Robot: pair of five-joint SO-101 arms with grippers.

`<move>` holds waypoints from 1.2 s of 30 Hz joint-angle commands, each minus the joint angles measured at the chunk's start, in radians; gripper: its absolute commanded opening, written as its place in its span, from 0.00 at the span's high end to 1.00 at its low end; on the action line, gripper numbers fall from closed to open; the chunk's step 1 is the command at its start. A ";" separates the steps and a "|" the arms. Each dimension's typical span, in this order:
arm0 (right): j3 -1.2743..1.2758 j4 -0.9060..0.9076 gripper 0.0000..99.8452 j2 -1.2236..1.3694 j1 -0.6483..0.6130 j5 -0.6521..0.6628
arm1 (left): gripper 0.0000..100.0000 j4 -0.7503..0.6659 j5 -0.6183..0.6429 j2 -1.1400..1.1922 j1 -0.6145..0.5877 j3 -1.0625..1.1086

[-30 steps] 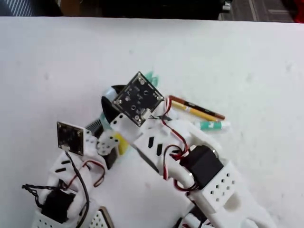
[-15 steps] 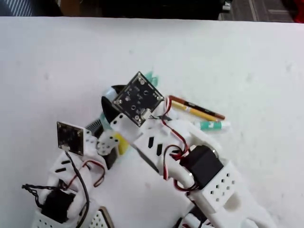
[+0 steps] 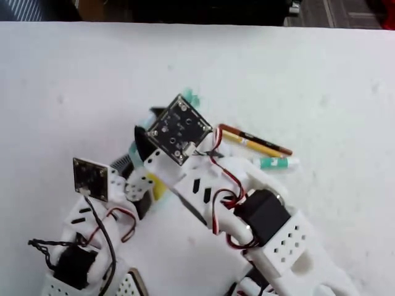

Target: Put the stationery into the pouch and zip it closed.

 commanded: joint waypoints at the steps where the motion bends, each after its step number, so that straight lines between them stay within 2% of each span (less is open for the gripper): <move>1: -0.009 0.028 0.71 -0.024 -0.001 -0.003 | 0.77 0.000 -0.012 0.004 -0.005 -0.049; 9: -0.029 0.033 0.71 -0.024 0.004 -0.002 | 0.77 0.000 -0.012 0.004 -0.005 -0.049; 12: -0.060 0.038 0.71 -0.024 0.042 -0.002 | 0.77 0.002 -0.012 0.004 -0.005 -0.048; 19: -0.081 0.070 0.71 -0.025 0.206 -0.002 | 0.78 0.002 -0.012 0.004 -0.005 -0.046; 22: -0.103 0.113 0.71 -0.035 0.266 -0.002 | 0.81 0.002 -0.012 0.004 -0.005 -0.048; 30: -0.138 0.134 0.71 -0.125 0.381 -0.002 | 0.82 0.002 -0.006 0.004 -0.005 -0.049; 36: -0.135 0.136 0.71 -0.070 0.596 -0.002 | 0.82 0.002 -0.006 0.004 -0.005 -0.049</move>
